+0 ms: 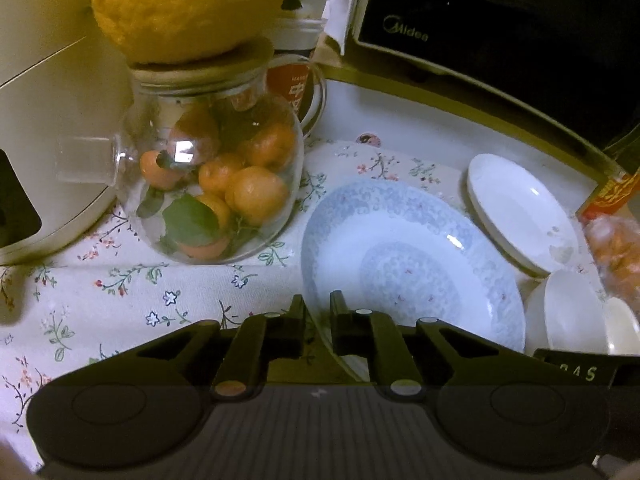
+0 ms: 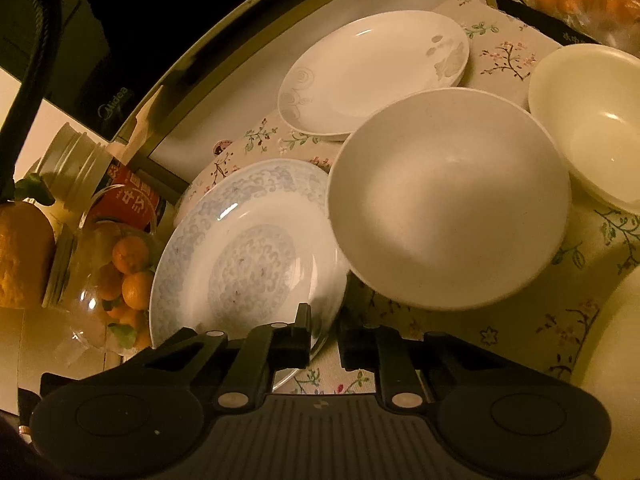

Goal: Organize plates and bowls

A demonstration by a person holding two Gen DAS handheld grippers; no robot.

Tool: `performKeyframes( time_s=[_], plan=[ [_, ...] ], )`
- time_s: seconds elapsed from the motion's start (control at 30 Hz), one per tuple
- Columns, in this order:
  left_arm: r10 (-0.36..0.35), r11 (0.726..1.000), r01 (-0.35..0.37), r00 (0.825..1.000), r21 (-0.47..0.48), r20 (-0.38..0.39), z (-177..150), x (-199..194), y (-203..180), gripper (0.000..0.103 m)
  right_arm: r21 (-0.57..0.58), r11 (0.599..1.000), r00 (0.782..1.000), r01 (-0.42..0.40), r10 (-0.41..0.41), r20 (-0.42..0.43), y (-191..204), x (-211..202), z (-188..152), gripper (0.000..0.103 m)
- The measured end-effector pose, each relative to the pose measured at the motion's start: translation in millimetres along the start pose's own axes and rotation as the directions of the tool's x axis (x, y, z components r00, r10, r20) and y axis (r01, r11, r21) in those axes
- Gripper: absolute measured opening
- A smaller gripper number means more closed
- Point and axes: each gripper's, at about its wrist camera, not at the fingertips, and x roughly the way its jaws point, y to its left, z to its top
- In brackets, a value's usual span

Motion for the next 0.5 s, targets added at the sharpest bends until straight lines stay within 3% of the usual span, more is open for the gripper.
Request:
performKeyframes(
  time_s=[0.5],
  plan=[
    [-0.017, 1.0, 0.017, 1.0, -0.01, -0.008, -7, -43, 12, 0.009, -0.046, 0.998, 0.998, -0.052, 0.051, -0.028, 1, -33, -13, 0.015]
  ],
)
